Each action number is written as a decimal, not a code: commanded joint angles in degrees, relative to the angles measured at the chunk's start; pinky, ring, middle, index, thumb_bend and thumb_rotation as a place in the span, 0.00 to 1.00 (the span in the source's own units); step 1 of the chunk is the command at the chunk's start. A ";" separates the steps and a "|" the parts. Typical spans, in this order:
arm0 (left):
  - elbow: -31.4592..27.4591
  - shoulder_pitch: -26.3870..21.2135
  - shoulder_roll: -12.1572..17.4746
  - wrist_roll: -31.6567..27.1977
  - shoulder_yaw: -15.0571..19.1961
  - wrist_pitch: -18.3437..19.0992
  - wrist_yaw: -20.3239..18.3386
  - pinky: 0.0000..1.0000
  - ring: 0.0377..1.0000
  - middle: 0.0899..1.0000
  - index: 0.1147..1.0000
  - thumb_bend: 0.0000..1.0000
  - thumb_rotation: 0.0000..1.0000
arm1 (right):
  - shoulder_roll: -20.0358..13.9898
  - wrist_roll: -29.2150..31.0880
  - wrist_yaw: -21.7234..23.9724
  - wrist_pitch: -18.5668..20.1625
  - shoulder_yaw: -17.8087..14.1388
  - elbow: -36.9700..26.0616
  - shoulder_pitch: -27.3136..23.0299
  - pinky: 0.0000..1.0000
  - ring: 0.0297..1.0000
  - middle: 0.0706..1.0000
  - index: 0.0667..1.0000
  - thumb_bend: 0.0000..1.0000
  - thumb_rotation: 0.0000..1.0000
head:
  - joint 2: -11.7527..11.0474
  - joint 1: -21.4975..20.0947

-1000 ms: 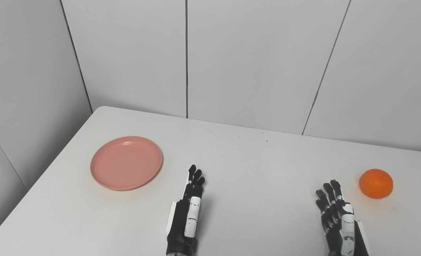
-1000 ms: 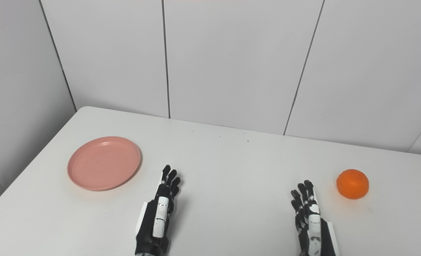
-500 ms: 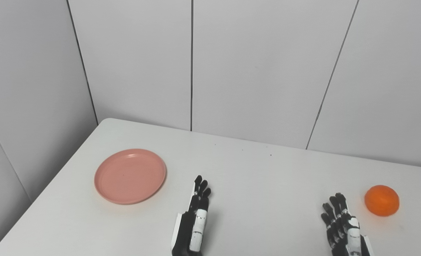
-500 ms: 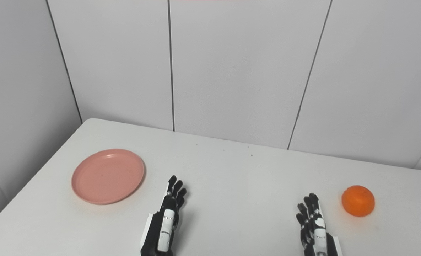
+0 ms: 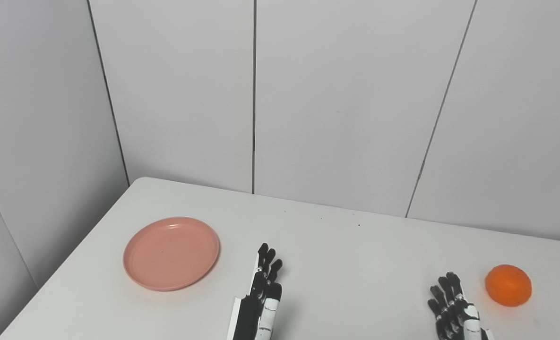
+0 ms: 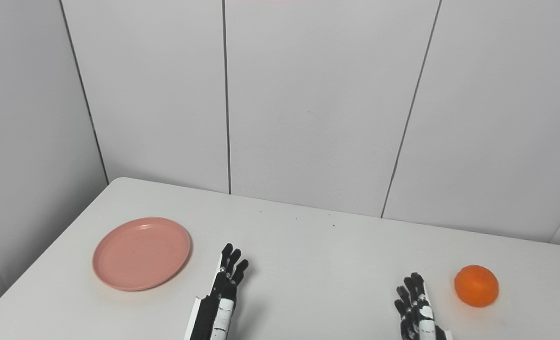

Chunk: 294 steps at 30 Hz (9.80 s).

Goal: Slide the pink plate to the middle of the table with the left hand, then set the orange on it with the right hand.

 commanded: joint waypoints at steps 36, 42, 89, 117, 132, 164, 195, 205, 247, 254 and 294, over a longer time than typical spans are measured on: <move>-17.92 -15.86 14.36 -18.09 11.34 15.79 -11.27 0.83 0.85 0.87 0.86 0.92 0.70 | 1.17 -1.22 -0.25 -0.87 0.13 5.64 5.12 1.00 0.96 0.97 1.00 0.76 1.00 | 1.41 -1.28; -20.14 -17.81 17.13 -19.53 13.76 20.31 -10.86 0.84 0.89 0.89 0.88 0.91 0.74 | 1.44 -1.41 -0.52 -0.53 0.24 5.40 5.19 1.00 0.96 0.98 1.00 0.78 1.00 | 1.62 -1.51; -0.72 -22.32 33.39 -22.44 27.92 19.11 -15.28 0.78 0.90 0.94 0.99 0.90 0.73 | 1.78 -2.40 -1.55 -0.62 0.19 6.09 5.01 0.97 0.94 0.96 1.00 0.75 1.00 | 1.96 -2.12; 21.08 -26.63 36.13 -23.55 31.07 14.83 -16.76 0.97 0.92 0.95 0.97 0.89 0.67 | 1.87 -2.80 -2.13 -0.91 0.30 5.79 5.23 0.95 0.92 0.95 0.99 0.75 1.00 | 2.31 -2.77; 44.53 -32.46 38.79 -22.99 29.69 3.71 -21.35 0.90 0.91 0.95 0.95 0.95 0.69 | 1.97 -2.87 -2.34 -0.45 0.42 4.93 5.61 0.93 0.92 0.94 0.99 0.74 1.00 | 2.90 -3.15; 61.89 -35.41 40.53 -25.55 28.75 -5.22 -28.68 0.75 0.86 0.91 0.93 1.00 0.65 | 2.14 -3.10 -2.47 1.60 0.72 3.67 6.06 0.94 0.92 0.95 0.99 0.75 1.00 | 3.81 -3.50; 39.39 -27.58 36.64 -24.59 26.93 6.70 -24.69 0.76 0.90 0.96 0.98 0.95 0.68 | 2.13 -3.35 -2.57 2.11 0.86 2.56 6.73 0.93 0.91 0.94 0.99 0.74 1.00 | 4.40 -3.88; 37.25 -28.15 35.83 -24.63 25.82 7.88 -24.13 0.86 0.95 1.00 1.00 0.93 0.69 | 2.10 -3.61 -2.67 2.33 0.92 2.46 6.74 0.92 0.90 0.94 0.99 0.75 1.00 | 4.40 -4.06; 28.08 -26.17 33.65 -24.69 24.88 13.83 -24.79 0.98 1.00 1.00 1.00 0.92 0.72 | 2.25 -5.10 -3.14 0.23 1.45 1.91 7.41 0.91 0.90 0.93 0.98 0.75 0.99 | 4.82 -4.49; 27.91 -26.19 33.85 -25.16 24.87 14.24 -26.03 1.00 1.00 1.00 1.00 0.88 0.73 | 2.65 -6.59 -3.21 -3.69 1.70 -0.43 8.43 0.88 0.88 0.90 0.96 0.83 0.98 | 5.07 -4.64; 20.19 -26.04 28.50 -22.99 22.69 19.61 -21.95 0.89 0.96 1.00 1.00 0.98 0.70 | 3.73 -5.07 -4.86 2.17 2.26 -7.02 9.54 0.88 0.88 0.90 0.94 0.75 0.99 | 5.60 -5.10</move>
